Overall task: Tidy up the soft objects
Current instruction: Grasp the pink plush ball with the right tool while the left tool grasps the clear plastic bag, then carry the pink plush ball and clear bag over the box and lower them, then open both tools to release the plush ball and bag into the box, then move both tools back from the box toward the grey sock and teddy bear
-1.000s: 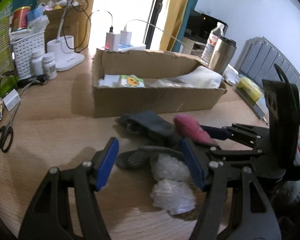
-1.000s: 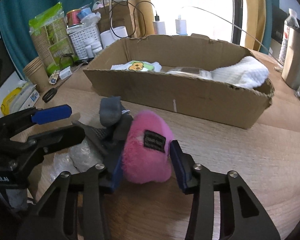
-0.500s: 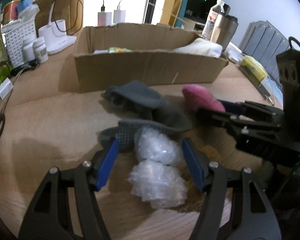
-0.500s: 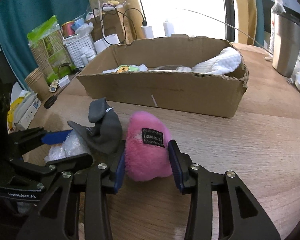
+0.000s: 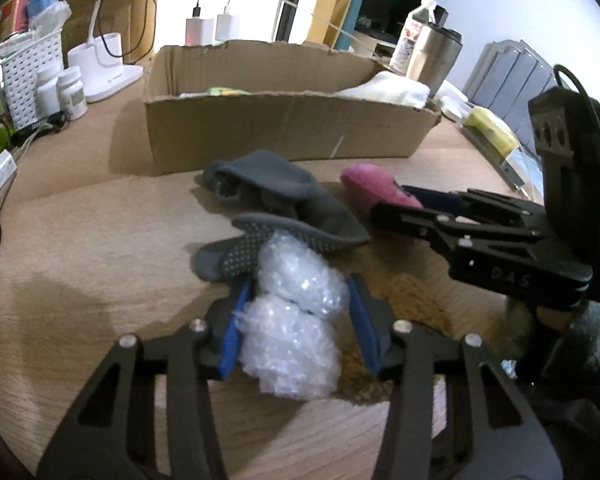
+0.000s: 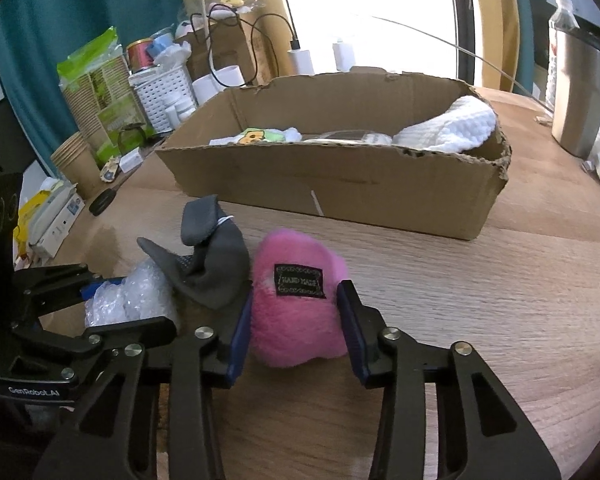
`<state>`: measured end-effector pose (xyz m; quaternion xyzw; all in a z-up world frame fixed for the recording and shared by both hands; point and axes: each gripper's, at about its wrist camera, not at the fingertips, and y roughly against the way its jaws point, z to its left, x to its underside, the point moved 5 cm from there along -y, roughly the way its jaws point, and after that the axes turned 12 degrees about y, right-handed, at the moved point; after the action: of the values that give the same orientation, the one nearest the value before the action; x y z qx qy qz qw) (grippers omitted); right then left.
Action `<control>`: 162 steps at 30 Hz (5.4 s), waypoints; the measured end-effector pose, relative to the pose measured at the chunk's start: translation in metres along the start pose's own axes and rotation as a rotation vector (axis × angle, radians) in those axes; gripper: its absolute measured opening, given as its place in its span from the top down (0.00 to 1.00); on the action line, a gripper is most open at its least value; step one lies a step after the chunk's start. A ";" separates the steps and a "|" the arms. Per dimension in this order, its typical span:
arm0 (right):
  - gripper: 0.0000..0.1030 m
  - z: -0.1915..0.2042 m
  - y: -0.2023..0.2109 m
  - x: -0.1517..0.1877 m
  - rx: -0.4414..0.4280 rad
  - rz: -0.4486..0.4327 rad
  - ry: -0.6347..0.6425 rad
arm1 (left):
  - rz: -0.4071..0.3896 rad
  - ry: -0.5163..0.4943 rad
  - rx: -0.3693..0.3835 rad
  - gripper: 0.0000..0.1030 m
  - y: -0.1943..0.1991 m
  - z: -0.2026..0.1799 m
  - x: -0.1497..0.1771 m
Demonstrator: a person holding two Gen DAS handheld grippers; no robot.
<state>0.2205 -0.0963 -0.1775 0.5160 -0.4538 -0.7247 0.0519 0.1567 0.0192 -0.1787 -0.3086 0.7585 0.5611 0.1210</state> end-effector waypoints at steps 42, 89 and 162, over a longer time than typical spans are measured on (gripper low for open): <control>0.61 -0.041 0.057 -0.065 0.071 -0.176 -0.024 | -0.177 -0.019 0.104 0.54 0.044 -0.016 -0.086; 0.31 -0.131 0.006 -0.059 0.107 -0.095 -0.183 | -0.158 -0.015 0.063 0.54 -0.006 -0.031 -0.138; 0.30 -0.055 0.050 -0.051 0.126 -0.131 -0.111 | -0.215 0.013 0.058 0.31 0.039 -0.010 -0.093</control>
<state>0.2681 -0.1309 -0.1096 0.5059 -0.4659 -0.7240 -0.0532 0.2073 0.0481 -0.0962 -0.3883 0.7377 0.5205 0.1846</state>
